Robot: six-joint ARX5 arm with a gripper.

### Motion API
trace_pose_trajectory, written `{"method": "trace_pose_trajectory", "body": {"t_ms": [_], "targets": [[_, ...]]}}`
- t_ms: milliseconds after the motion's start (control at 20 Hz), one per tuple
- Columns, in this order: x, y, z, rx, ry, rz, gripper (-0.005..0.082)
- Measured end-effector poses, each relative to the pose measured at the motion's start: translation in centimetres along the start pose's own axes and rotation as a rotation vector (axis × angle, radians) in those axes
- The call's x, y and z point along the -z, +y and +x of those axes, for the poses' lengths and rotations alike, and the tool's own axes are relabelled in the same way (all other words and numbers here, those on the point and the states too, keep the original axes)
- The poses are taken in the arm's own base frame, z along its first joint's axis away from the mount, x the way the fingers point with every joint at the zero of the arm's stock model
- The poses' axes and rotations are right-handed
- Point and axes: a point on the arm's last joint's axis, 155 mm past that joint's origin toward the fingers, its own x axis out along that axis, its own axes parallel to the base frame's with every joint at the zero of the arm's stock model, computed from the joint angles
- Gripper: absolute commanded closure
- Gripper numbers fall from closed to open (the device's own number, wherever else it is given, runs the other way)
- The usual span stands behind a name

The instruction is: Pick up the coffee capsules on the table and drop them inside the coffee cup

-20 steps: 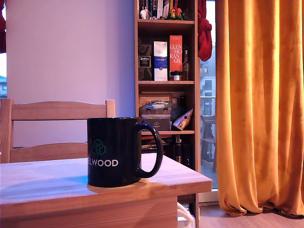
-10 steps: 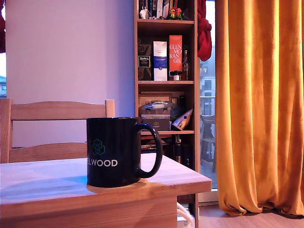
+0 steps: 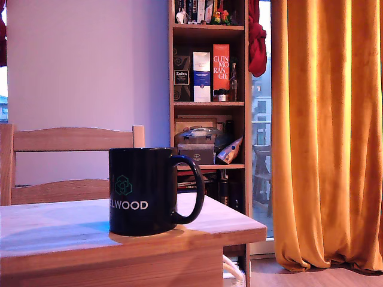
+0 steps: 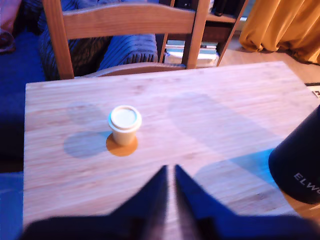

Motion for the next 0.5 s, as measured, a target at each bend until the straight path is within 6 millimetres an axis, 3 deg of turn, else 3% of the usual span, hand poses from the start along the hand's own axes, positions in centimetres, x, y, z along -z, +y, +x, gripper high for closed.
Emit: {"method": "trace_pose_trajectory", "body": {"t_ms": [250,500], "targets": [[-0.6,0.9,0.3,-0.046,-0.046,-0.007,0.0288],[3.2,1.9,2.8,-0.049,-0.036,-0.003,0.0288]]}}
